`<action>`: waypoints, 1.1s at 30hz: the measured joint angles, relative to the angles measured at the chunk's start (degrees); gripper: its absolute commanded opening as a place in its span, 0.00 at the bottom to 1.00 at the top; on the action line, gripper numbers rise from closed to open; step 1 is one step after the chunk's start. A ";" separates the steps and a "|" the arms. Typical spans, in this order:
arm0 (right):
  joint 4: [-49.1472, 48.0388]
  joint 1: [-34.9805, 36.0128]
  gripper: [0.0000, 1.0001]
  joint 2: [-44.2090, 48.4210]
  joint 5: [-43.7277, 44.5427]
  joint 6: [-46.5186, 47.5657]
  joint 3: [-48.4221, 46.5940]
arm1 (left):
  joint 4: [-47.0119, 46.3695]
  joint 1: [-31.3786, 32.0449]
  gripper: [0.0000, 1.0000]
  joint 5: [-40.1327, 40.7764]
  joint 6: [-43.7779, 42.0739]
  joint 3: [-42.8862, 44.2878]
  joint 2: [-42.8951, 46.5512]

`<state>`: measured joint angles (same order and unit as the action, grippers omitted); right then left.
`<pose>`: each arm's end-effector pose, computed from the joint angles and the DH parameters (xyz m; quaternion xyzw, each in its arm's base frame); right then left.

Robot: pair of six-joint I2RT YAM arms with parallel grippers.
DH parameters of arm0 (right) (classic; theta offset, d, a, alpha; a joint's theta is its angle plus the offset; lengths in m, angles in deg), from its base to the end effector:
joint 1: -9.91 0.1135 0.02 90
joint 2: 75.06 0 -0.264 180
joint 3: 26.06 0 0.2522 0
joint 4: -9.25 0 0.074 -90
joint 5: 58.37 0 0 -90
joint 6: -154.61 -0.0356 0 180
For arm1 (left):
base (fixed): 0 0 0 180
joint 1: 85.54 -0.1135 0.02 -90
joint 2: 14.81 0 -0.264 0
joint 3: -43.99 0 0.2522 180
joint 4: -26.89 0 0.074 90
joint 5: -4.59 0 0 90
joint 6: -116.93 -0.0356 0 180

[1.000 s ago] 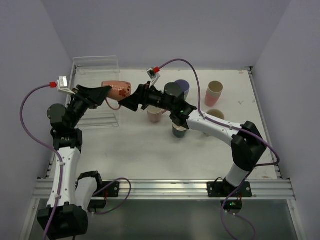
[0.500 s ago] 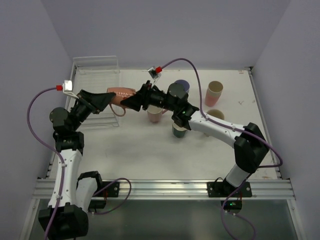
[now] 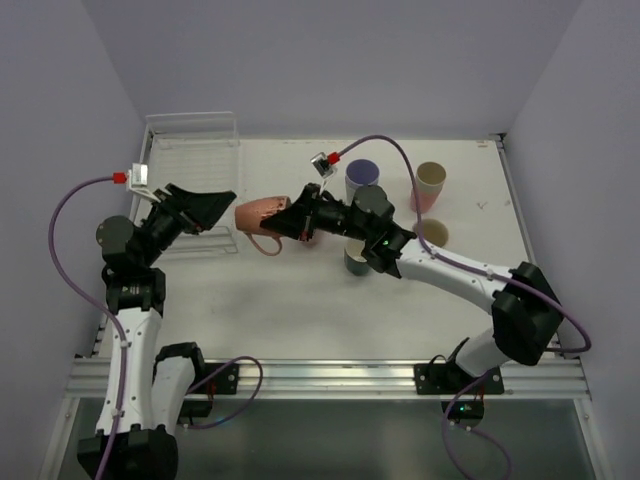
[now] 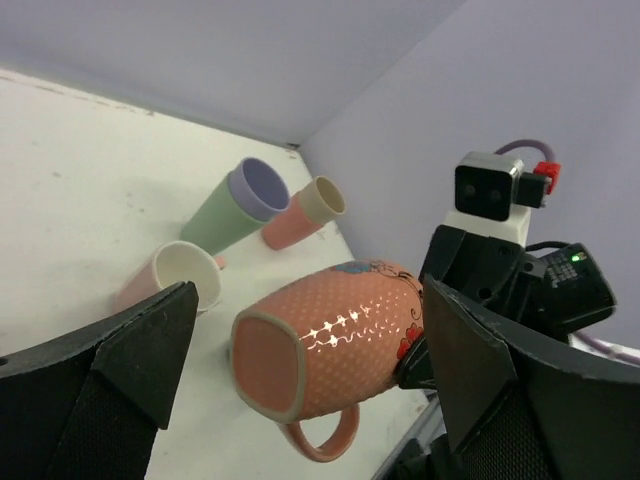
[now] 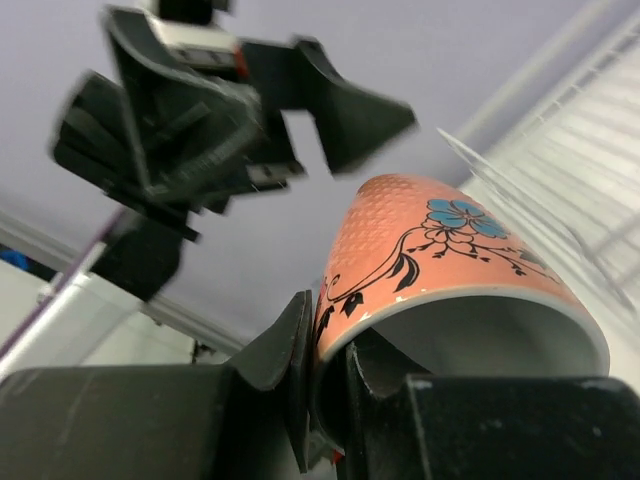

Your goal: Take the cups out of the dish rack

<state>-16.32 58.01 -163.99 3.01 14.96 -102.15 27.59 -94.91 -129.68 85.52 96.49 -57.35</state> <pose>0.2301 0.2820 0.3446 -0.1849 0.6075 0.6717 0.3816 0.1738 0.0035 0.3516 -0.0973 0.6580 -0.5158 0.5400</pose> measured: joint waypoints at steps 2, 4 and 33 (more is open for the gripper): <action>7.48 -0.02 0.00 3.10 1.09 2.93 1.11 | 4.85 0.00 1.00 1.14 -4.87 2.49 0.59; 15.96 -0.02 0.00 6.49 3.02 6.69 1.97 | 9.79 0.00 1.00 2.91 -10.51 4.68 2.29; 74.03 14.14 0.03 -13.55 38.62 36.98 -15.23 | 35.60 11.78 1.00 28.61 -39.91 -2.29 22.71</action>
<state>57.71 72.15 -177.54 41.63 51.95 -117.38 63.19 -83.12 -101.07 45.61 94.20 -34.64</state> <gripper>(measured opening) 0.146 0.997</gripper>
